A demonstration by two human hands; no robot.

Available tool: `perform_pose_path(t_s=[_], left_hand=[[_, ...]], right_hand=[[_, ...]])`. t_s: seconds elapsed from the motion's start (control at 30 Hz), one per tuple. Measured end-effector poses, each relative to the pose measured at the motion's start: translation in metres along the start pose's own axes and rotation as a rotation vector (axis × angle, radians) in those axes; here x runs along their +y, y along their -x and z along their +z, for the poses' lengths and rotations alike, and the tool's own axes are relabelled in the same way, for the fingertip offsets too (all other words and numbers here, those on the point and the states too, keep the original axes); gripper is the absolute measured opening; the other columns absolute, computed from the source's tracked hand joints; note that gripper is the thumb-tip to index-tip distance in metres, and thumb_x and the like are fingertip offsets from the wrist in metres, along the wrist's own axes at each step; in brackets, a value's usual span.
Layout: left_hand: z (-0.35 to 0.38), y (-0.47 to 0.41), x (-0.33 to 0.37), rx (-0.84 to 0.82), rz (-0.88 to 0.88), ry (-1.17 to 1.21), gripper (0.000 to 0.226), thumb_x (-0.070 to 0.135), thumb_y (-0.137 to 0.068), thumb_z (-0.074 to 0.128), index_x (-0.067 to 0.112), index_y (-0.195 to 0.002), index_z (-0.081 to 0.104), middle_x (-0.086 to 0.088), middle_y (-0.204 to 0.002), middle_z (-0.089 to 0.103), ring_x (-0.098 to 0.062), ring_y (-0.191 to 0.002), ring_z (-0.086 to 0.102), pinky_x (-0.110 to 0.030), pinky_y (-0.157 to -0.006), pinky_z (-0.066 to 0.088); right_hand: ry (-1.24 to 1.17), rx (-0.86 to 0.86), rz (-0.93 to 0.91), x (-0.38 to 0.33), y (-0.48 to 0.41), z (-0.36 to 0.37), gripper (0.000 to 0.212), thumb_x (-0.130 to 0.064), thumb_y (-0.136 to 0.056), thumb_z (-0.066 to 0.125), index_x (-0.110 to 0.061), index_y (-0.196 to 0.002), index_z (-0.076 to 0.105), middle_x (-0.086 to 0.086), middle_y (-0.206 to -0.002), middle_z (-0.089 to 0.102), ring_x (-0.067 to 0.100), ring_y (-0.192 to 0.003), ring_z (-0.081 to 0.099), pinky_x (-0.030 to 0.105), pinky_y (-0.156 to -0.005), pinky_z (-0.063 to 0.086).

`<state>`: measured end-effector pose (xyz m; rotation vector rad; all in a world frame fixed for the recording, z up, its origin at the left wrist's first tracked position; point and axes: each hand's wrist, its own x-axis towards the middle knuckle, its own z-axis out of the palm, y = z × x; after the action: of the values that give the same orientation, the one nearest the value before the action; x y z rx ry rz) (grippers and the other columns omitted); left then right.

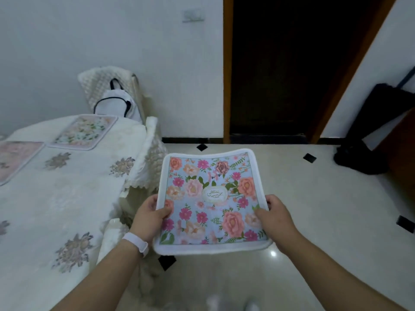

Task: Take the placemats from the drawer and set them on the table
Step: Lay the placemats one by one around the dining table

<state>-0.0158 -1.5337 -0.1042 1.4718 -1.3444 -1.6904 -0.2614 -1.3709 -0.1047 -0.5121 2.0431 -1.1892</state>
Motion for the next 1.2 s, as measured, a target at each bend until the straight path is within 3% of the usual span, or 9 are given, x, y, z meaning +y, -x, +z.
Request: perform_pose_path(t_s=[0.13, 0.23, 0.37, 0.5, 0.57, 0.73, 1.0, 1.2], left_hand=[[-0.011, 0.005, 0.010, 0.155, 0.008, 0.040, 0.020, 0.003, -0.090, 0.062, 0.010, -0.109, 0.056, -0.016, -0.096, 0.073, -0.036, -0.081, 0.072, -0.051, -0.072, 0.058], [-0.035, 0.003, 0.024, 0.259, 0.030, 0.053, 0.021, 0.003, -0.090, 0.062, 0.009, -0.110, 0.055, -0.018, -0.097, 0.071, -0.036, -0.078, 0.072, -0.047, -0.067, 0.059], [-0.074, -0.004, 0.031, 0.382, 0.046, 0.101, 0.024, 0.007, -0.090, 0.063, 0.011, -0.112, 0.057, -0.016, -0.096, 0.073, -0.036, -0.078, 0.072, -0.047, -0.069, 0.058], [-0.112, -0.021, 0.024, 0.478, 0.004, 0.201, 0.024, 0.008, -0.089, 0.064, 0.010, -0.112, 0.057, -0.019, -0.095, 0.073, -0.040, -0.080, 0.071, -0.055, -0.076, 0.056], [-0.137, -0.039, 0.025, 0.494, -0.009, 0.243, 0.024, 0.006, -0.089, 0.063, 0.008, -0.113, 0.057, -0.020, -0.095, 0.073, -0.042, -0.082, 0.070, -0.058, -0.080, 0.054], [-0.202, -0.114, 0.044, 0.495, 0.007, 0.291, 0.019, 0.003, -0.090, 0.061, 0.008, -0.108, 0.059, -0.019, -0.092, 0.073, -0.040, -0.080, 0.070, -0.055, -0.080, 0.054], [-0.269, -0.200, 0.046, 0.542, -0.052, 0.295, 0.017, 0.010, -0.092, 0.060, 0.011, -0.109, 0.058, -0.017, -0.088, 0.074, -0.039, -0.078, 0.071, -0.057, -0.077, 0.056], [-0.309, -0.221, 0.024, 0.617, -0.091, 0.330, 0.022, 0.012, -0.091, 0.063, 0.014, -0.112, 0.058, -0.012, -0.087, 0.075, -0.035, -0.076, 0.072, -0.051, -0.073, 0.058]], right_hand=[[0.054, -0.138, -0.073, -0.033, -0.034, 0.014, 0.013, -0.009, -0.091, 0.057, -0.021, -0.093, 0.057, 0.006, -0.092, 0.069, 0.025, -0.082, 0.071, 0.046, -0.073, 0.061], [0.075, -0.255, -0.130, -0.058, -0.048, 0.038, 0.012, -0.009, -0.092, 0.057, -0.021, -0.095, 0.057, 0.004, -0.091, 0.070, 0.021, -0.078, 0.072, 0.041, -0.068, 0.062], [0.088, -0.393, -0.191, -0.102, -0.071, 0.083, 0.011, -0.009, -0.094, 0.056, -0.020, -0.094, 0.056, 0.003, -0.092, 0.070, 0.017, -0.076, 0.072, 0.030, -0.058, 0.060], [0.131, -0.506, -0.213, -0.132, -0.091, 0.136, 0.011, -0.010, -0.093, 0.057, -0.021, -0.096, 0.056, 0.003, -0.093, 0.070, 0.019, -0.078, 0.073, 0.038, -0.066, 0.062], [0.133, -0.559, -0.204, -0.144, -0.104, 0.162, 0.010, -0.010, -0.093, 0.058, -0.019, -0.098, 0.056, 0.002, -0.093, 0.071, 0.015, -0.074, 0.074, 0.033, -0.062, 0.062], [0.129, -0.608, -0.183, -0.188, -0.142, 0.237, 0.013, -0.009, -0.094, 0.058, -0.019, -0.102, 0.057, 0.002, -0.095, 0.071, 0.013, -0.076, 0.074, 0.026, -0.058, 0.058], [0.248, -0.610, -0.204, -0.250, -0.190, 0.353, 0.016, -0.009, -0.092, 0.056, -0.023, -0.100, 0.058, 0.003, -0.097, 0.071, 0.019, -0.081, 0.072, 0.037, -0.067, 0.062], [0.405, -0.651, -0.210, -0.253, -0.208, 0.431, 0.014, -0.013, -0.091, 0.057, -0.017, -0.104, 0.059, 0.004, -0.099, 0.068, 0.017, -0.082, 0.069, 0.026, -0.057, 0.054]])
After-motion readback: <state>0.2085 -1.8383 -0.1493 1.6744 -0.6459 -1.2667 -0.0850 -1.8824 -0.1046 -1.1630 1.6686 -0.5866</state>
